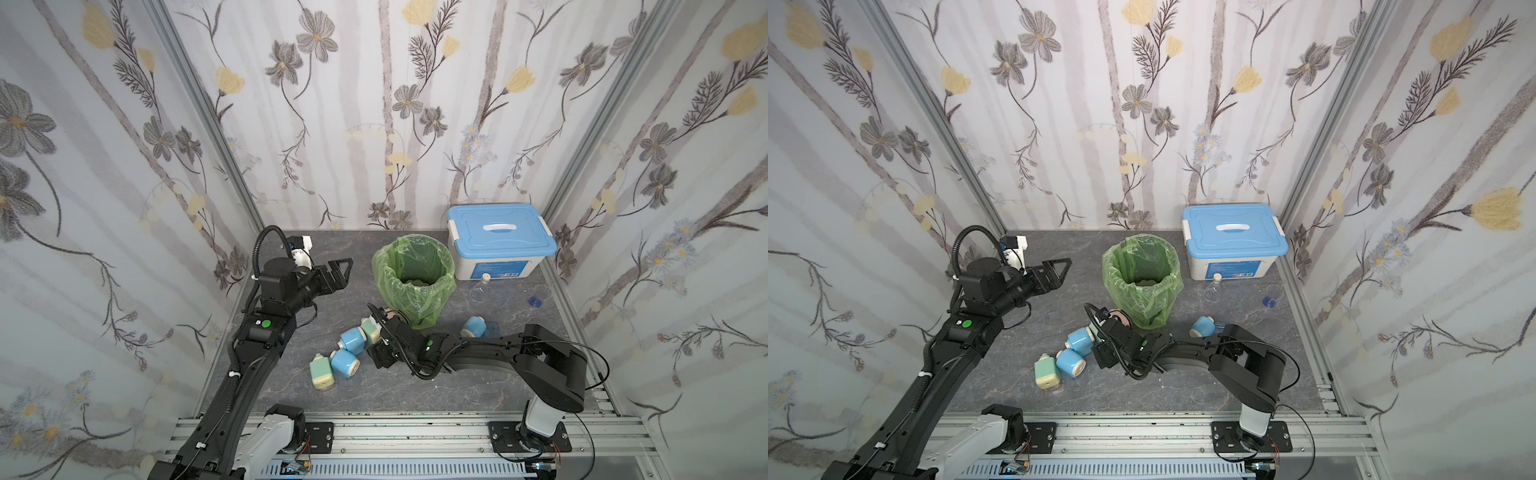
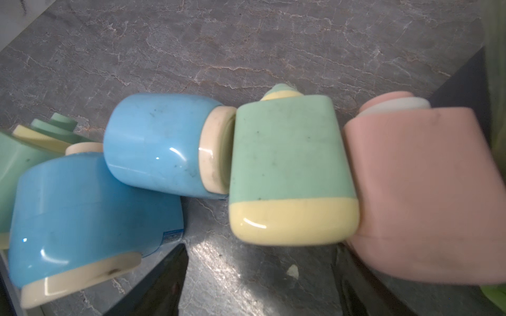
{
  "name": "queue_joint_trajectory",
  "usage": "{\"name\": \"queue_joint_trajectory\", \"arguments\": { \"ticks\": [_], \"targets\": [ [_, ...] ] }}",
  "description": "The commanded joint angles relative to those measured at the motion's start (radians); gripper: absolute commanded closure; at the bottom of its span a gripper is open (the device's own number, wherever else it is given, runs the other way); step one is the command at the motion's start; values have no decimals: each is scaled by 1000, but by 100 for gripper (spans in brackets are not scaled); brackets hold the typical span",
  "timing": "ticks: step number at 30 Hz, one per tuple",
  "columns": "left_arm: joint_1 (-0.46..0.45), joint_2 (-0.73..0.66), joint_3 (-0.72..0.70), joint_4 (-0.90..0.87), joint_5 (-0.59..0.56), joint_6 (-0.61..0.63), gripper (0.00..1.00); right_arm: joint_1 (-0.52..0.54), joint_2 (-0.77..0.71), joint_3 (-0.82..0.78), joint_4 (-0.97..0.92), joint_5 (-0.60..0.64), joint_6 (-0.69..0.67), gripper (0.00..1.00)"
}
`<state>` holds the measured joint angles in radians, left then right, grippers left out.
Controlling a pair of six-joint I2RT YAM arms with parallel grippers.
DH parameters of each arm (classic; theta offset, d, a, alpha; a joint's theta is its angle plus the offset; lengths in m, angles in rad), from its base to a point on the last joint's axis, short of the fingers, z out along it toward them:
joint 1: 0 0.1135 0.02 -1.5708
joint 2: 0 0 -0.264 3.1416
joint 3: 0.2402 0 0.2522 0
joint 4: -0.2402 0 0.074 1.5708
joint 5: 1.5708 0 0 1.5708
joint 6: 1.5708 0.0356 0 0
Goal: Take out the pencil sharpener tray and clean the shavings
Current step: Pick up the pencil sharpener from the center of the board.
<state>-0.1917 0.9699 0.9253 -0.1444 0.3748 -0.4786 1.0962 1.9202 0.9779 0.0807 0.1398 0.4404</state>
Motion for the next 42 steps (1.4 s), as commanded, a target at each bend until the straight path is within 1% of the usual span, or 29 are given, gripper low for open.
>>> {"name": "queue_joint_trajectory", "arguments": {
  "ticks": [1, 14, 22, 33, 42],
  "targets": [
    [3, 7, -3, 40, 15, -10, 0, -7, 0, -5, 47, 3, 7, 18],
    [5, 11, -10, 40, 21, -4, 0, -20, 47, 25, 97, -35, -54, 19],
    [8, 9, -11, 40, 21, -3, 0, -27, 57, 22, 125, -40, -61, 32],
    [8, 9, -18, 41, 25, -3, 0, -45, 92, 47, 116, 0, -14, 36],
    [8, 15, -31, 57, 32, -16, 0, -41, 76, 27, 104, 7, -12, 54]
  ]
}}
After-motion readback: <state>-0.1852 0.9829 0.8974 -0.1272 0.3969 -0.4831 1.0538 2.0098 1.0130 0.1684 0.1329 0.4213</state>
